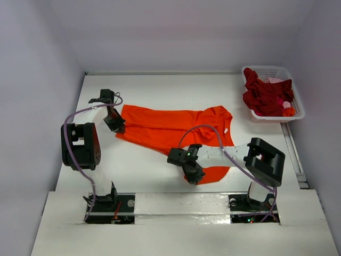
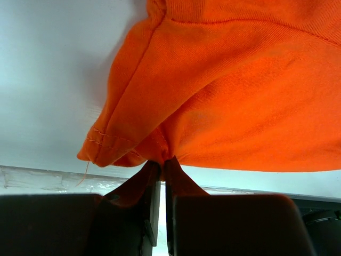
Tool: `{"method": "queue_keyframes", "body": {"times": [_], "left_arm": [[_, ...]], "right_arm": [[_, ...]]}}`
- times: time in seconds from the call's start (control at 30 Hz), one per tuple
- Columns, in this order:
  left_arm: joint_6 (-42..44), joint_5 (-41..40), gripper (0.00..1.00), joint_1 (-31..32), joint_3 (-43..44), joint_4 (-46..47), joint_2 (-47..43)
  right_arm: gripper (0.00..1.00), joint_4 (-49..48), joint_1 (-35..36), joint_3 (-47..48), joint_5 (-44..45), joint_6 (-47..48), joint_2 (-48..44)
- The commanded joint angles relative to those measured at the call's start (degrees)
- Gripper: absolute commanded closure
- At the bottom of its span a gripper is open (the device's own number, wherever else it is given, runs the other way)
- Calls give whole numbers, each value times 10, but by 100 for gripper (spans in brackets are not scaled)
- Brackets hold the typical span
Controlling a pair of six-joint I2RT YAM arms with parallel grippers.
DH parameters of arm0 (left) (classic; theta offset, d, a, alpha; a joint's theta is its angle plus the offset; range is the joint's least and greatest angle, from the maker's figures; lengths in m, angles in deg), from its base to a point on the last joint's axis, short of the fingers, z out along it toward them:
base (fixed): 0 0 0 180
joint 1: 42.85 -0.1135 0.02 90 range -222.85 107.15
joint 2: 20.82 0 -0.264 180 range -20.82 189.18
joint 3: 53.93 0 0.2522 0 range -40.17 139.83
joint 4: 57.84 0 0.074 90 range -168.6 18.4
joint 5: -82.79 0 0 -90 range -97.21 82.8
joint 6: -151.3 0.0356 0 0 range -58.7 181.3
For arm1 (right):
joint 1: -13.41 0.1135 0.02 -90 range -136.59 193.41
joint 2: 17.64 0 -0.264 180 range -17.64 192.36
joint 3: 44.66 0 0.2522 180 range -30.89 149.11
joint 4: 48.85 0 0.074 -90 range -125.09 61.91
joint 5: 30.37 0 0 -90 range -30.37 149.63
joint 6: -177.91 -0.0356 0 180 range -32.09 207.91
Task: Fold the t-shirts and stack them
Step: Grap the side of the flattened tshirt closest away from the robot with both arms
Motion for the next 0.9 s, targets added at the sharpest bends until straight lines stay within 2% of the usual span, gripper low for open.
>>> {"method": "queue_keyframes", "body": {"times": [0.0,0.1,0.37,0.87], "left_arm": [[1,4,100,-5,16,-14,-21],[1,3,100,-5,16,-15,-23],[-1,0,100,-5,29,-19,-30],[-1,3,100,-5,53,-37,-39]], "right_arm": [[92,-19,-3,-17,22,-16,0],[100,-5,-3,-9,33,-25,-15],[100,50,-20,40,58,-38,-64],[100,81,-117,93,77,-11,-106]]}}
